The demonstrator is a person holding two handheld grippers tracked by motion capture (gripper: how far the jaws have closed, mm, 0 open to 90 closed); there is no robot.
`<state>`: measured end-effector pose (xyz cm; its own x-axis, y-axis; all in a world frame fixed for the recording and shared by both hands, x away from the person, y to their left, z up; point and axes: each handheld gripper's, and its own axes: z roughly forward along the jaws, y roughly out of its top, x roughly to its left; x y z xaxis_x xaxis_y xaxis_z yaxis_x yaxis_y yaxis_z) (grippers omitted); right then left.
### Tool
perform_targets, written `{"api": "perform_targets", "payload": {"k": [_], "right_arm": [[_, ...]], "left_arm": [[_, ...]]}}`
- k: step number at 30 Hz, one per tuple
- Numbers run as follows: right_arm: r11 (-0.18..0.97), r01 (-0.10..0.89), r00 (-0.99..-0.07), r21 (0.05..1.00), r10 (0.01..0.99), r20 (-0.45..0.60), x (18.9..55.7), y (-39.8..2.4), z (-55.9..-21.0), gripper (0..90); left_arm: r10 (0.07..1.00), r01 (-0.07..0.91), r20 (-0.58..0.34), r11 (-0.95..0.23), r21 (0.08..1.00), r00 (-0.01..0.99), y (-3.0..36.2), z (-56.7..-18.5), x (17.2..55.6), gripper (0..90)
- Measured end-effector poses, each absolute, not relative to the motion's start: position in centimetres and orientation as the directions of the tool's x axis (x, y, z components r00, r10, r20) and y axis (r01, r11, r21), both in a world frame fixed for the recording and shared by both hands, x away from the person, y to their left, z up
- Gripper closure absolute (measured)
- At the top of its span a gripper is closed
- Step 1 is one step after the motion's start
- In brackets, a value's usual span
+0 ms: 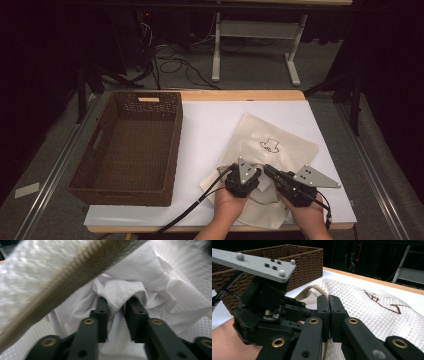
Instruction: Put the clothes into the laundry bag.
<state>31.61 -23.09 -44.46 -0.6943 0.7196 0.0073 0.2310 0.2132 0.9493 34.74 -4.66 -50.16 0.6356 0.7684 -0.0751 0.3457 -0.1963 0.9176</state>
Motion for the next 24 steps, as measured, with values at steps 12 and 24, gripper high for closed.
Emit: {"api": "perform_targets", "payload": {"k": [12,24], "right_arm": [[0.224,0.227,-0.697,0.948,0.717,-0.002,31.5,-23.0,-44.5,89.8],[0.228,0.222,-0.7,0.948,0.714,-0.008,31.3,-23.0,-44.5,89.8]], "left_arm": [[0.756,0.354,-0.085,-0.202,0.913,0.649,-1.2,-50.0,31.5,40.4],[0.751,0.311,-0.046,-0.215,0.926,0.658,4.4,-47.7,28.2,42.7]]}}
